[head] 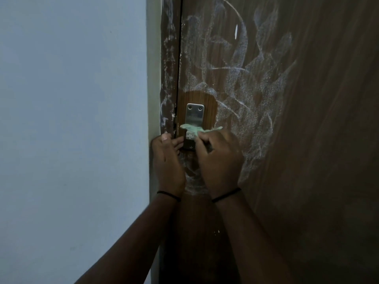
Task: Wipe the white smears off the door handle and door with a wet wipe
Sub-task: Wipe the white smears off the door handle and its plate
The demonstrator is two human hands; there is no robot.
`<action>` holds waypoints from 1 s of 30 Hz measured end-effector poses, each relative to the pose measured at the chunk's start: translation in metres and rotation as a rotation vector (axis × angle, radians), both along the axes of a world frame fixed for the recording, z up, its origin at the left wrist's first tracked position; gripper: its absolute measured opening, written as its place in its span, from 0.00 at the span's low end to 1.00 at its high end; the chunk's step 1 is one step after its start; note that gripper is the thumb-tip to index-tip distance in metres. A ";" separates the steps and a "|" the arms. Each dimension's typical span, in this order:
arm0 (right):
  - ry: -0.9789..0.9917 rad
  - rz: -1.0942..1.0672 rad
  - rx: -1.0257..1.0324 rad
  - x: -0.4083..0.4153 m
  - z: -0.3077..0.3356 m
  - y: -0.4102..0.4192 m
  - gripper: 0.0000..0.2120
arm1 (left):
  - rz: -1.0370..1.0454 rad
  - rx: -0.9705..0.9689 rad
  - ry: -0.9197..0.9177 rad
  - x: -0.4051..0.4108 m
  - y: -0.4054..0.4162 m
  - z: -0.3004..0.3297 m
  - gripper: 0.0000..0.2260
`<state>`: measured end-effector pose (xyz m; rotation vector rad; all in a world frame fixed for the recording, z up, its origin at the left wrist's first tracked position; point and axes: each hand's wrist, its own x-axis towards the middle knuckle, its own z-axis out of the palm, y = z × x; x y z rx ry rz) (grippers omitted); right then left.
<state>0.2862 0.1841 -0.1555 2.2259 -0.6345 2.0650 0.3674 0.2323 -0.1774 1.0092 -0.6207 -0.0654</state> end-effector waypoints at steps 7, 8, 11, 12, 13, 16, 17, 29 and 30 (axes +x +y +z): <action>-0.047 -0.011 0.034 -0.004 0.007 0.001 0.04 | -0.005 0.009 -0.021 0.004 0.001 -0.001 0.19; -0.031 -0.020 0.028 0.001 0.010 0.005 0.04 | -0.009 0.012 -0.016 0.005 0.000 -0.002 0.20; 0.066 -0.018 -0.006 0.004 0.003 0.012 0.03 | -0.050 0.012 -0.002 0.009 0.000 -0.003 0.22; 0.076 -0.007 0.000 0.000 -0.001 0.010 0.03 | -0.066 0.008 -0.003 0.010 0.000 -0.004 0.23; 0.067 0.005 0.021 -0.004 -0.002 0.008 0.04 | -0.076 0.002 -0.007 0.011 0.001 -0.005 0.23; 0.005 0.000 0.103 -0.003 0.010 0.004 0.04 | -0.108 -0.025 -0.004 0.011 0.002 -0.008 0.27; 0.014 -0.011 0.109 0.002 0.015 0.007 0.04 | -0.121 -0.036 0.006 0.011 0.002 -0.008 0.28; 0.022 -0.026 0.057 -0.006 0.007 0.001 0.03 | -0.171 -0.040 0.041 0.012 0.001 -0.005 0.27; 0.056 -0.034 0.014 0.002 0.009 0.005 0.03 | -0.180 -0.057 0.047 0.011 -0.001 -0.005 0.25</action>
